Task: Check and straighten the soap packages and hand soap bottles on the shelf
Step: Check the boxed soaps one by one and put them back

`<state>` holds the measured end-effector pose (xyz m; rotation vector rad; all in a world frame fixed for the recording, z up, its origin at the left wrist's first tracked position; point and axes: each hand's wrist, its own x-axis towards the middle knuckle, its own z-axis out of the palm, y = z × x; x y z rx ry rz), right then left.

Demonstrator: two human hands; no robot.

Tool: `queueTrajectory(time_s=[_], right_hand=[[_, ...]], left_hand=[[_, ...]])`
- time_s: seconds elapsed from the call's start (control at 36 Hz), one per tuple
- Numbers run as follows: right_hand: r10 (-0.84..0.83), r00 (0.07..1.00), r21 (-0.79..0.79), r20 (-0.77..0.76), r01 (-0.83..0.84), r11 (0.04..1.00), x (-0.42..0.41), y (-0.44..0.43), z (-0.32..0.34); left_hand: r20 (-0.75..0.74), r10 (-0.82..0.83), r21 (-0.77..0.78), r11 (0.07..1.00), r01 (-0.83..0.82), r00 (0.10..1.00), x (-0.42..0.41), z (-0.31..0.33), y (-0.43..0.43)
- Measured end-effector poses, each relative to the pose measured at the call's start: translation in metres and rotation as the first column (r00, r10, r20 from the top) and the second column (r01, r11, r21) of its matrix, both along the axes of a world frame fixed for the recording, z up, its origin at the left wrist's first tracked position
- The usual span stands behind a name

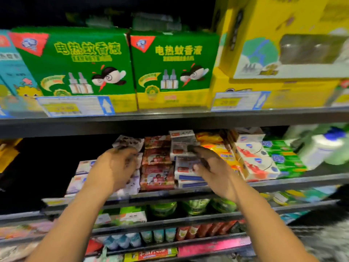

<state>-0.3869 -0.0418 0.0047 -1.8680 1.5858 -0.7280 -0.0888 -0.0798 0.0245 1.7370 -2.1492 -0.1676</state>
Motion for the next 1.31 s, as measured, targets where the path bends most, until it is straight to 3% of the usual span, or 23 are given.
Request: queueTrajectory(time_s=[0.08,0.22,0.36,0.53,0.64,0.72,0.81,0.89,0.94,1.14,1.31], right_hand=[[-0.037,0.992,0.022,-0.117,0.039,0.999,-0.035,0.001,0.008],[-0.065,0.949,-0.082,-0.309,0.041,0.996,-0.107,-0.008,0.009],[-0.207,0.914,-0.19,-0.348,0.147,0.971,-0.161,-0.019,0.008],[-0.37,0.794,-0.252,-0.483,0.279,0.927,-0.192,-0.044,-0.008],[-0.419,0.78,-0.346,-0.465,0.275,0.897,-0.202,-0.058,-0.018],[-0.411,0.797,-0.329,-0.442,0.283,0.901,-0.208,-0.063,-0.028],[-0.428,0.857,-0.346,-0.286,0.325,0.88,-0.206,-0.059,-0.027],[-0.359,0.933,-0.249,-0.027,0.341,0.906,-0.21,-0.058,-0.025],[-0.327,0.943,-0.229,0.064,0.333,0.915,-0.216,-0.061,-0.029],[-0.383,0.923,-0.278,-0.03,0.361,0.89,-0.226,-0.072,-0.034],[-0.396,0.918,-0.122,-0.023,0.39,0.913,-0.222,-0.071,-0.03]], left_hand=[[-0.016,-0.12,-0.029,0.992,0.12,0.993,-0.049,-0.004,0.002],[0.003,-0.288,0.013,0.958,0.288,0.958,-0.126,-0.006,0.002],[0.063,-0.283,0.093,0.957,0.276,0.957,-0.182,-0.01,0.001],[0.198,-0.188,0.118,0.979,0.167,0.962,-0.198,-0.023,-0.004],[0.251,-0.164,0.107,0.984,0.141,0.954,-0.201,-0.017,0.002],[0.243,-0.167,0.085,0.985,0.151,0.955,-0.199,-0.017,0.004],[0.273,-0.173,0.049,0.985,0.166,0.946,-0.195,-0.021,0.003],[0.242,-0.163,0.039,0.987,0.159,0.956,-0.196,-0.023,0.003],[0.248,-0.167,0.049,0.986,0.16,0.954,-0.198,-0.023,0.003],[0.301,-0.16,-0.014,0.985,0.172,0.94,-0.195,-0.028,0.001],[0.298,-0.147,-0.047,0.985,0.168,0.943,-0.196,-0.026,0.003]])
